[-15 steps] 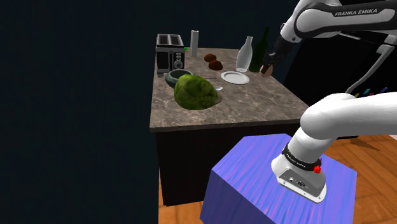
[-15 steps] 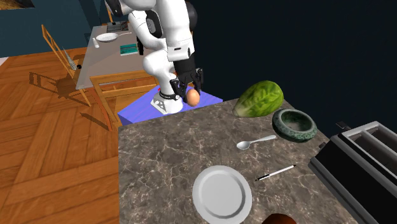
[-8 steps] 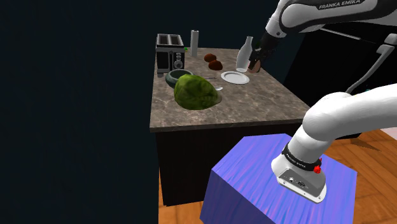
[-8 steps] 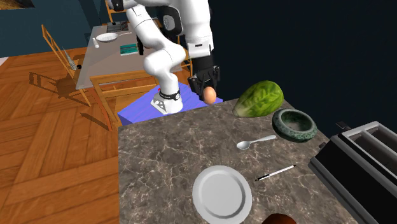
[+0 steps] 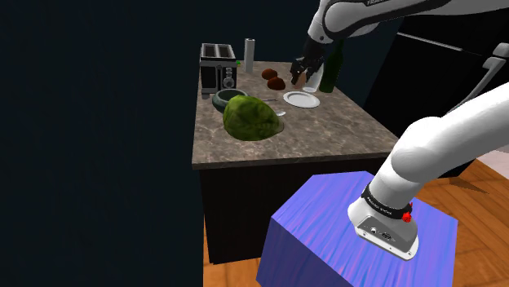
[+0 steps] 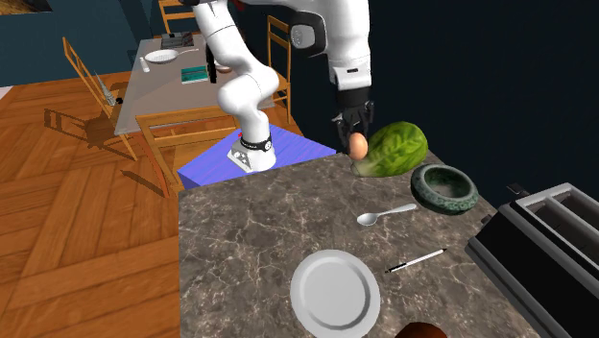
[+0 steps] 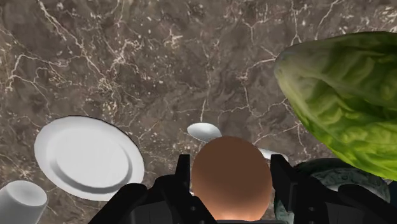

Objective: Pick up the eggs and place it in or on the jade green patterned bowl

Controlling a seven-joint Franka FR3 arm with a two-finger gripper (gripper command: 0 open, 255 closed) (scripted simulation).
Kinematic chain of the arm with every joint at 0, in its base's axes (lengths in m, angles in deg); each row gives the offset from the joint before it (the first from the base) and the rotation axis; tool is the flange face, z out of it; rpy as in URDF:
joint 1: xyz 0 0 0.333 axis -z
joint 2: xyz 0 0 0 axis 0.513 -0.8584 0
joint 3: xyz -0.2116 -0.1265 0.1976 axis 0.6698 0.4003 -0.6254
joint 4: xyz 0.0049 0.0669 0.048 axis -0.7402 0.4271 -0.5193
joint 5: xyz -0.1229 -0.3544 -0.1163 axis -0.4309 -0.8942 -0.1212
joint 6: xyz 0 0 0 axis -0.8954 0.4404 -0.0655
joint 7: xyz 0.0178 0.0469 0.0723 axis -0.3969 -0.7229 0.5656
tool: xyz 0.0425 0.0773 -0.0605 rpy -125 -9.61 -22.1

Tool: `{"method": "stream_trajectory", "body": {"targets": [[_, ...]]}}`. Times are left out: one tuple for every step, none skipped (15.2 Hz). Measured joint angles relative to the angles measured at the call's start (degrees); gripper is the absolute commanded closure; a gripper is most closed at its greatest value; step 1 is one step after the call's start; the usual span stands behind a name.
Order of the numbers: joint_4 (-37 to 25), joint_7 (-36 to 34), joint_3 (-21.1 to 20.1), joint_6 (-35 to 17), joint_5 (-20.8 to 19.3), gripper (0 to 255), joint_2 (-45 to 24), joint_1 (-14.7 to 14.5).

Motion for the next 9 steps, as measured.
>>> {"method": "stream_trajectory", "body": {"targets": [[-1.7, -0.9, -0.6, -0.5, 0.4, 255, -2.3, -0.5], [-3.2, -1.7, -1.2, -1.0, 0.7, 255, -4.3, -1.0], [-5.1, -2.6, -1.9, -1.1, 1.0, 255, -6.4, -1.5], [-6.6, -3.3, -2.4, -1.5, 1.2, 255, -8.4, -1.8], [-8.2, -4.3, -3.1, -1.3, 1.3, 255, -9.9, -2.3], [-10.1, -5.0, -3.6, -1.5, 1.5, 255, -11.9, -2.6], [-12.0, -5.7, -4.1, -1.4, 1.6, 255, -13.8, -2.9], [-14.5, -6.4, -4.5, -1.1, 1.8, 255, -16.1, -3.2], [-16.2, -7.4, -5.2, -1.1, 1.8, 255, -17.9, -3.6]]}}
